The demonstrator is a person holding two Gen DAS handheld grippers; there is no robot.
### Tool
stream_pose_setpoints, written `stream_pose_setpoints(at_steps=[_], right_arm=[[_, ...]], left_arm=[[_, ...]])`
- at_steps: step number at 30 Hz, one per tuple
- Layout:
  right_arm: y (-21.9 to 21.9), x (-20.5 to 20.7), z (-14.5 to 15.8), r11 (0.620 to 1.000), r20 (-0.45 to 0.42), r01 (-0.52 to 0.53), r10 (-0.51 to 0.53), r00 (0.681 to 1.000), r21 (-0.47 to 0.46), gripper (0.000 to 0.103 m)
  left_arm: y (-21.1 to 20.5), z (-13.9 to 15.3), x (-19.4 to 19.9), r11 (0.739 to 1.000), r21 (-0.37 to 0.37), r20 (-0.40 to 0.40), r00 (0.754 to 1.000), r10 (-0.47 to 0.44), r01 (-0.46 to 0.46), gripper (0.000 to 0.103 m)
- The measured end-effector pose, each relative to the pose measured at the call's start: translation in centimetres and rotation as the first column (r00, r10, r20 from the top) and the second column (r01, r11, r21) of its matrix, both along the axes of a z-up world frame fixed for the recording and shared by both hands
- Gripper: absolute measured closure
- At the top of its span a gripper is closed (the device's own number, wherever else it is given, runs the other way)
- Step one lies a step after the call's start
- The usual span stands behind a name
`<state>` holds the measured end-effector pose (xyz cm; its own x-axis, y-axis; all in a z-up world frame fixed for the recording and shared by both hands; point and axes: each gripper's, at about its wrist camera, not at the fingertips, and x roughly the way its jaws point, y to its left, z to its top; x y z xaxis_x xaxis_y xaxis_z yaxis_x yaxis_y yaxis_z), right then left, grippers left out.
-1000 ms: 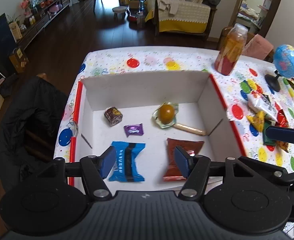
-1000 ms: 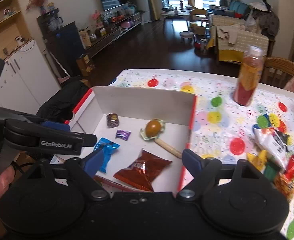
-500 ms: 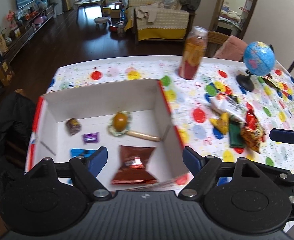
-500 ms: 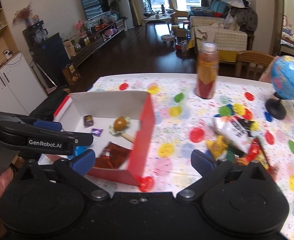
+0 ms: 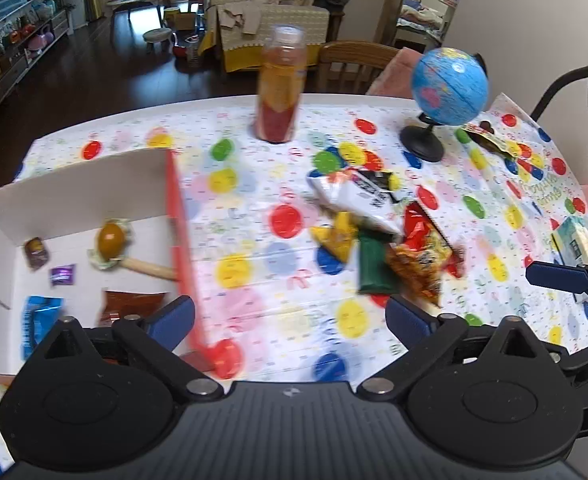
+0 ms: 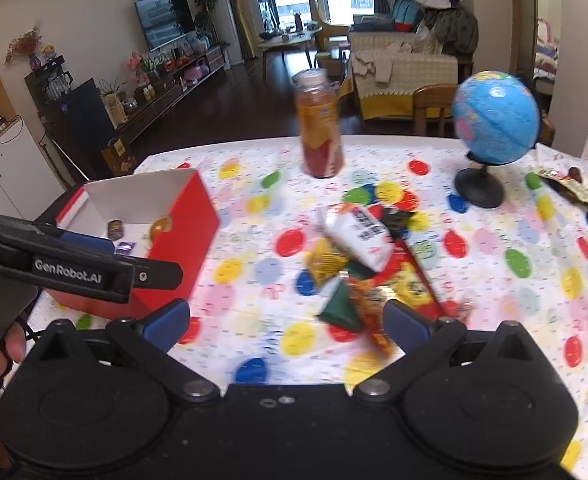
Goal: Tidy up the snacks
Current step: 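Withdraw both tools from the box toward the remaining snacks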
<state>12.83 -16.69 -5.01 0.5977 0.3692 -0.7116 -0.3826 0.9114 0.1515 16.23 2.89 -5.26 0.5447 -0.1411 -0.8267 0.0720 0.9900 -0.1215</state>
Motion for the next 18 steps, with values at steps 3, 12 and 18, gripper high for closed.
stream_pose_setpoints(at_steps=[3,12,18], right_arm=[[-2.1,0.4,-0.6,1.0,-0.004,0.013,-0.013,1.0,-0.017,0.0],[-6.2,2.4,-2.2,0.997,-0.044,0.063,-0.065,0.997,-0.054,0.002],[-7.7,4.7,-3.4,0.986,-0.101,0.166,-0.166,0.981,-0.014,0.003]], left_arm=[[-2.0,-0.6,0.7,1.0,0.002,-0.005,1.0,-0.004,0.004,0.001],[-5.2,-2.6,4.2,0.998,0.047,-0.011,0.999,0.04,-0.039,0.001],[-5.9,-4.2,7.2,0.995,0.083,-0.014,0.998,0.059,-0.057,0.001]])
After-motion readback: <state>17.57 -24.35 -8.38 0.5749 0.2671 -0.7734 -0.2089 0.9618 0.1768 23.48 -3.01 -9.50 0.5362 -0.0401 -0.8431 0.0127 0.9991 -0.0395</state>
